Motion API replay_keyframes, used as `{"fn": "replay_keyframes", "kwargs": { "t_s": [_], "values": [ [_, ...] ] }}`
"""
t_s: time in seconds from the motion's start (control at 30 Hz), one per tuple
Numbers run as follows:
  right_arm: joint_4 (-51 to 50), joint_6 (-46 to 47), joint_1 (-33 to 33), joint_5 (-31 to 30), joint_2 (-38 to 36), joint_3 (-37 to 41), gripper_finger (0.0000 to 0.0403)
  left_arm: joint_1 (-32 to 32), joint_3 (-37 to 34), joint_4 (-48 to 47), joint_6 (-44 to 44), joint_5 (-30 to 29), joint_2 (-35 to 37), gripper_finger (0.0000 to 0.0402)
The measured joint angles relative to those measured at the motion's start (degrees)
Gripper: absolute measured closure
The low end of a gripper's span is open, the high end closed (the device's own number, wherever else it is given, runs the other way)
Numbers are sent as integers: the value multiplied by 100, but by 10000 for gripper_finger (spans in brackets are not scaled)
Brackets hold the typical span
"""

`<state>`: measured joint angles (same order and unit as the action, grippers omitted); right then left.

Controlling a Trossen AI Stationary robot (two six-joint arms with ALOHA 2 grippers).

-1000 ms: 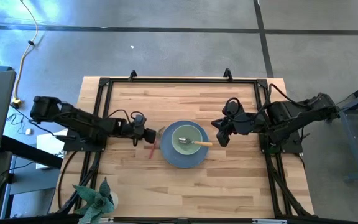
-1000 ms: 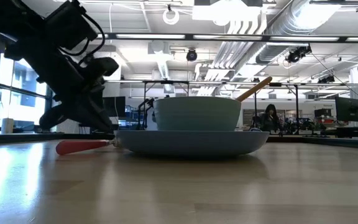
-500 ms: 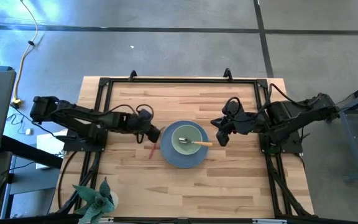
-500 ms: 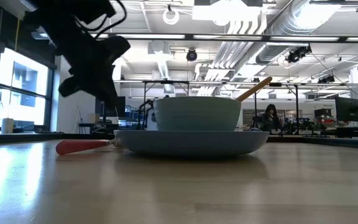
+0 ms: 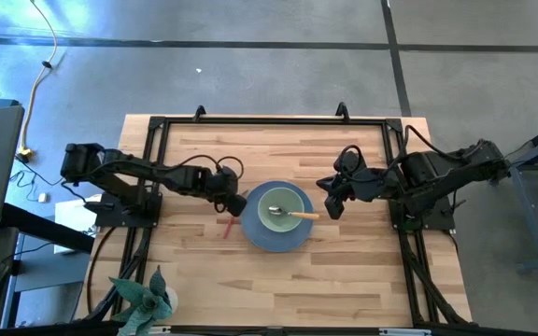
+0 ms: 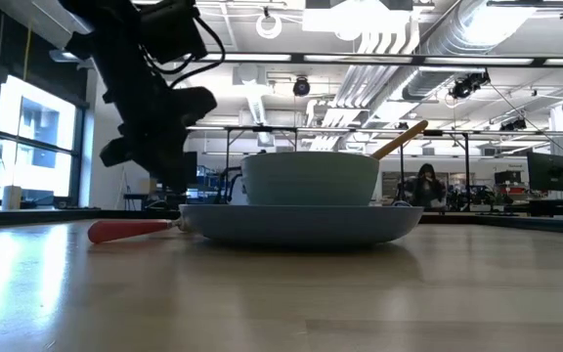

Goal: Set table place
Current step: Move the red fork to the left of the blue plate

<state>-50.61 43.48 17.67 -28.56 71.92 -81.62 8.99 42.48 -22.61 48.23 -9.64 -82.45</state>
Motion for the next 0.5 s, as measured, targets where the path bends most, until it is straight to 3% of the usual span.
{"fn": "replay_keyframes", "kwargs": {
  "t_s": [0.5],
  "values": [
    [-13, -1, 0, -118, 0, 0, 403, 4, 13, 408, -151, -3, -222, 402]
  ]
}}
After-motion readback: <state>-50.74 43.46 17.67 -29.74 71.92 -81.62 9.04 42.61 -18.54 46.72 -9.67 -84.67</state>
